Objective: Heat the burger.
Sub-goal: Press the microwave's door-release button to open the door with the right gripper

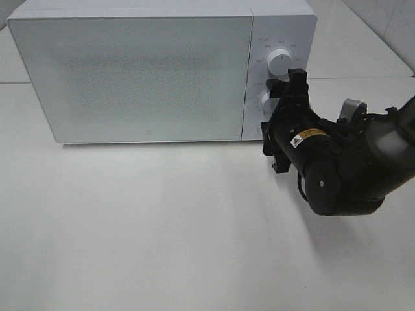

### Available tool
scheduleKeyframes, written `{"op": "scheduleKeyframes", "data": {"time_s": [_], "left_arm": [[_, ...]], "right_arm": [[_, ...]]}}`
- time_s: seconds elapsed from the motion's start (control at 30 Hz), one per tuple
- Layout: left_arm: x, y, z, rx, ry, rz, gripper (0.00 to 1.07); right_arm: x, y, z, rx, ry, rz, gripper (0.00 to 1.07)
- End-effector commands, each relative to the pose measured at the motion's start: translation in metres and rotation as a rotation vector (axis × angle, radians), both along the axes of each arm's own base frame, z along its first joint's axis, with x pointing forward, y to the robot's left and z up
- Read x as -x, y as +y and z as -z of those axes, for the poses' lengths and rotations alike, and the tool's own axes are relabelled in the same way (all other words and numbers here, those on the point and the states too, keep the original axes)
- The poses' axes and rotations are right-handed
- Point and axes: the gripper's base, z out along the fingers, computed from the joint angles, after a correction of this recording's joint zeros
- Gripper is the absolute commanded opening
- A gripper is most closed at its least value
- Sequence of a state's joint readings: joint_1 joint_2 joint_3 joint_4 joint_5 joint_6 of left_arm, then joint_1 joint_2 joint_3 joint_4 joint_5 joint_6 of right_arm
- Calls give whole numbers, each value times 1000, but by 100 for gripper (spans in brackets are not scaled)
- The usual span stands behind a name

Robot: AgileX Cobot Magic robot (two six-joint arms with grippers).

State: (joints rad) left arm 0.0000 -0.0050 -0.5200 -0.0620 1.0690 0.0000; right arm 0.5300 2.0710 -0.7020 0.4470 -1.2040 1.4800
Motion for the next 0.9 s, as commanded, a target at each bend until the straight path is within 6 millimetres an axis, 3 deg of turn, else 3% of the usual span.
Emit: {"op": "scheduleKeyframes", "data": {"time_s": [0.03, 0.4, 0.7, 0.9], "left_arm": [[2, 0, 1, 3, -10, 2, 98], [2, 0, 1, 3, -10, 2, 98], [2, 0, 1, 3, -10, 2, 98], [2, 0, 1, 3, -10, 2, 98]], "right_arm": [[1, -3, -20, 31, -131, 0, 81], [24, -1, -32, 293, -52, -204, 77], [46, 0, -47, 762, 109, -510, 76], [59, -1, -73, 1046, 126, -742, 76]]}}
